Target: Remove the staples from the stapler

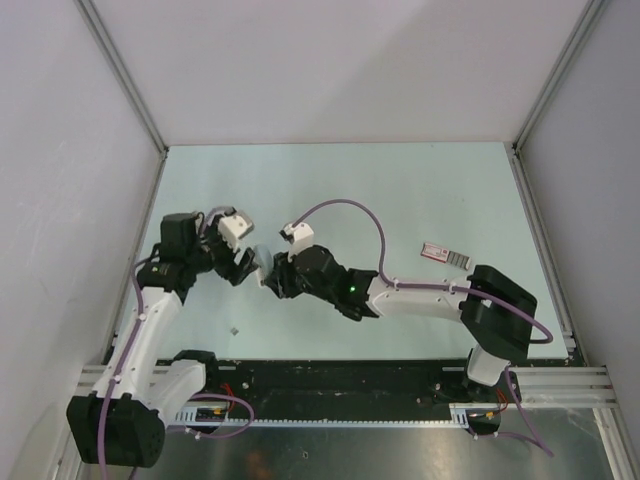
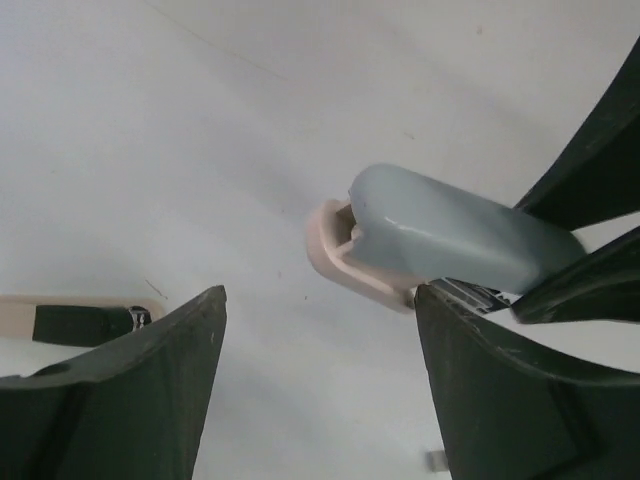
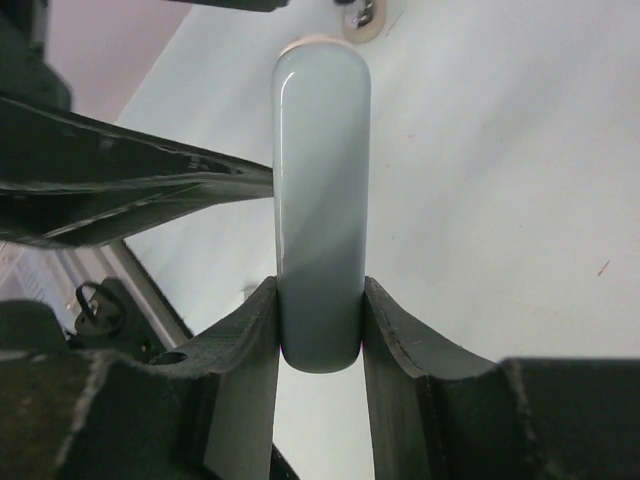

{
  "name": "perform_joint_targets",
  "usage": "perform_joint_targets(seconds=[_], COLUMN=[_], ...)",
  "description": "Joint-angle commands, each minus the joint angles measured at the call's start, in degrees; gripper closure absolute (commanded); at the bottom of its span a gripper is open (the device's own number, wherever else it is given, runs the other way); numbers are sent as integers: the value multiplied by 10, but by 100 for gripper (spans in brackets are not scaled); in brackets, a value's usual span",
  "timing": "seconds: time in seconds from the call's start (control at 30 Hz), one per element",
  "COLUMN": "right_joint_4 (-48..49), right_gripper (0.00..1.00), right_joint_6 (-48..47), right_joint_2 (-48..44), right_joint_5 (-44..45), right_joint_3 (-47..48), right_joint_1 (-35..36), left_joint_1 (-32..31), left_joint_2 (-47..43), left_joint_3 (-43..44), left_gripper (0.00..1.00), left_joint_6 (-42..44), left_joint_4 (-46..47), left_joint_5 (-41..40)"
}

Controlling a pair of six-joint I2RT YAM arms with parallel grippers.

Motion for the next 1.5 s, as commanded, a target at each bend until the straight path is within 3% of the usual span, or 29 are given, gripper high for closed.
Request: perform_joint_targets(seconds=[0.0,0.1,0.3,0.6,0.67,0.8,1.0,1.3,1.47], right_joint_4=[-62,-110,-214,-387,-394,-385,-344,-243,-192], right_gripper=[100,100,100,99,87,53,26,23,25], right_joint_6=[-5,-18,-43,-88,-87,-79,-75,-81,-87], right_joint_2=[22,44,113,267,280,290,274,175,97], right_joint_5=[12,14,12,65,63,53,26,3,-17], right_joint_3=[49,70,153,367,386,398,384,295,232], right_joint_1=[-1,-1,7,50,53,53,53,51,47], left_joint_1=[36,76,89,94,94,94,94,94,94], left_joint_2=[8,21,67,110,133,179,248,336,380], left_joint_3=[68,91,94,79,81,81,96,133,157], left_gripper=[19,16,11,8,8,8,9,14,27], left_joint_6=[-177,-235,-282,-324,-333,-350,-374,-390,-390], left_joint_4=[33,53,89,124,127,138,149,152,158], left_joint_5=[28,-21,-179,-250,-283,-323,-352,-365,-355])
